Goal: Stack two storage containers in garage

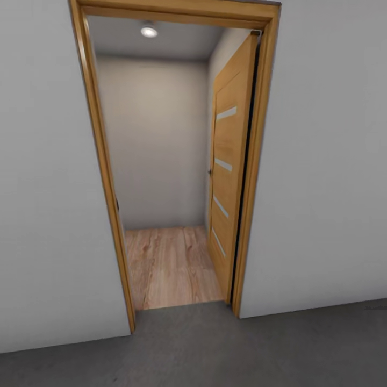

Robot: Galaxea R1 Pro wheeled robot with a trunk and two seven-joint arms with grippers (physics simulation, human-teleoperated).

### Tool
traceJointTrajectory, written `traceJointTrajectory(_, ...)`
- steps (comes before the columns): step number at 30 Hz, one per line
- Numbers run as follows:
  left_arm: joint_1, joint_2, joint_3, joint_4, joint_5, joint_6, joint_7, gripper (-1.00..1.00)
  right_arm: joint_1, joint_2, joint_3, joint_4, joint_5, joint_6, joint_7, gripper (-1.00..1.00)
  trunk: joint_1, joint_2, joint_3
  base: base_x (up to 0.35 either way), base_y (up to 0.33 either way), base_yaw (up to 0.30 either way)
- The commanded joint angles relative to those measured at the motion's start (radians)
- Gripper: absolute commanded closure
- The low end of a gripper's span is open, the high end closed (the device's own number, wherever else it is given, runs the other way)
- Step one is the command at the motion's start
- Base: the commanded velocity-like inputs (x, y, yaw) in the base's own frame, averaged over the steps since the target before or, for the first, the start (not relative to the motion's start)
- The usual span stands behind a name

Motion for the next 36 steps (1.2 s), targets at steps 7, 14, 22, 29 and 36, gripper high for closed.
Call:
traceJointTrajectory(7,-0.001,0.0,0.0,0.001,0.006,-0.005,0.001,-1.0,-0.001,-0.001,0.008,0.003,-0.006,-0.005,-0.001,-1.0,0.001,-0.001,-0.002,0.318,-0.01,0.244)
traceJointTrajectory(14,-0.001,0.0,0.0,0.001,0.006,-0.004,0.001,-1.0,-0.001,-0.001,0.008,0.003,-0.006,-0.006,-0.001,-1.0,0.001,-0.001,-0.005,0.321,0.0,0.266)
traceJointTrajectory(22,-0.001,0.001,0.0,0.001,0.007,-0.005,0.001,-1.0,-0.001,0.0,0.008,0.003,-0.007,-0.005,-0.001,-1.0,0.001,-0.001,-0.006,0.321,0.0,0.106)
traceJointTrajectory(29,-0.001,0.001,0.0,0.001,0.007,-0.004,0.001,-1.0,-0.001,-0.002,0.008,0.003,-0.007,-0.005,-0.001,-1.0,0.001,-0.001,-0.006,0.321,0.0,0.006)
traceJointTrajectory(36,-0.001,0.001,0.0,0.001,0.007,-0.004,0.001,-1.0,-0.001,-0.002,0.008,0.003,-0.007,-0.005,-0.001,-1.0,0.001,-0.001,-0.006,0.321,0.0,0.0)
